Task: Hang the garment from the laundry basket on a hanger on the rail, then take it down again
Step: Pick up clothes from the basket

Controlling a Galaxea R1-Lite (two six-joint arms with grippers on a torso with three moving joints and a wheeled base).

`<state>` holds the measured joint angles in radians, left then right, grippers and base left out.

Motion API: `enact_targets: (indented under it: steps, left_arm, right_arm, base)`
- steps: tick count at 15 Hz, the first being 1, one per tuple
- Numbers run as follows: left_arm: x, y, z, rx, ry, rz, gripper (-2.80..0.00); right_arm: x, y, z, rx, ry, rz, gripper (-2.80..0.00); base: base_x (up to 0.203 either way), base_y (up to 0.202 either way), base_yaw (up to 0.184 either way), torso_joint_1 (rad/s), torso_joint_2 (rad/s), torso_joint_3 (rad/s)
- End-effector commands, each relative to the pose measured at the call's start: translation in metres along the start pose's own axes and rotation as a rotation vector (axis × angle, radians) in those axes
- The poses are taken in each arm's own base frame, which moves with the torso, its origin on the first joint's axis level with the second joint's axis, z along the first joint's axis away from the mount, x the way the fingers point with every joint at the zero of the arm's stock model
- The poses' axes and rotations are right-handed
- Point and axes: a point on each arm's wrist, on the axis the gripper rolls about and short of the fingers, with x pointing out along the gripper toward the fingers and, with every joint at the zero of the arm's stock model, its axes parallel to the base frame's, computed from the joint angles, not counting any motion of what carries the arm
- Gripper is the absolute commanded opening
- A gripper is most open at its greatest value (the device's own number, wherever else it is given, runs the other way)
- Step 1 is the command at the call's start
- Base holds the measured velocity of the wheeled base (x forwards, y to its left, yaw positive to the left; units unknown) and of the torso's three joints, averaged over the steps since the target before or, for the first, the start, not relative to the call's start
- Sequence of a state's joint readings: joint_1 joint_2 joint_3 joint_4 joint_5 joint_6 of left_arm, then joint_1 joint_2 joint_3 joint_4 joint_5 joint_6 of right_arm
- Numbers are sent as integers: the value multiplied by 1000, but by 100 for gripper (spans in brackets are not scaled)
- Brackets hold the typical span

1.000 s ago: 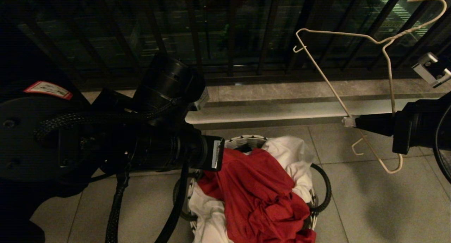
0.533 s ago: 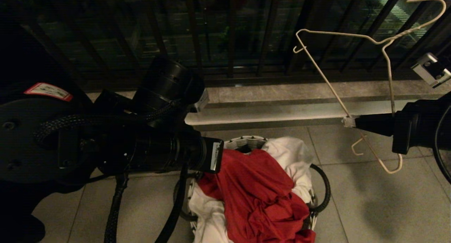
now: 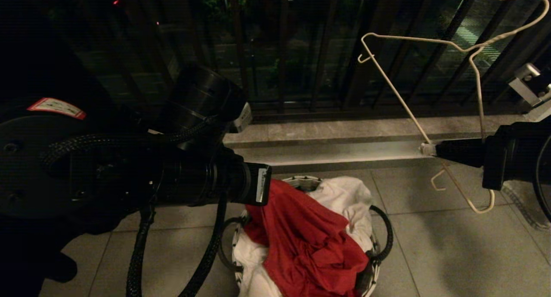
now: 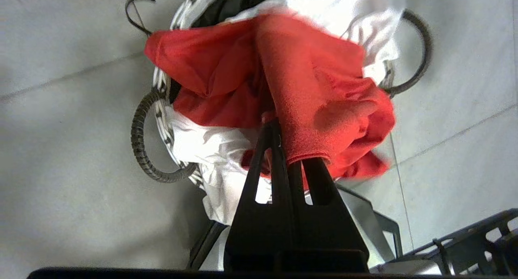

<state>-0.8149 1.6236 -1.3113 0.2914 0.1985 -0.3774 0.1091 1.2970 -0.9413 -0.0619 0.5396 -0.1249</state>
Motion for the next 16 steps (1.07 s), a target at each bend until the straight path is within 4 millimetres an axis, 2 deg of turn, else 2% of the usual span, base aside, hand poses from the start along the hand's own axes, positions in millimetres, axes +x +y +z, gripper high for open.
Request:
enact_targets:
  steps: [1,4,16]
  left_arm:
    - [5,1,2,-10,-17,3,-280]
    - [13,3,6,-23,-55,5,-280]
    - [20,4,5,-21,-47,28,-280]
  right_arm:
    - [1,2,0,-3,1,13,-280]
    - [3,1,-1,0,6,13,-280]
    - [3,3,-1,-2,6,20,-280]
  base:
    - [0,0,0,7,2,208]
    - [0,0,0,2,3,202]
    - [0,0,0,2,2,202]
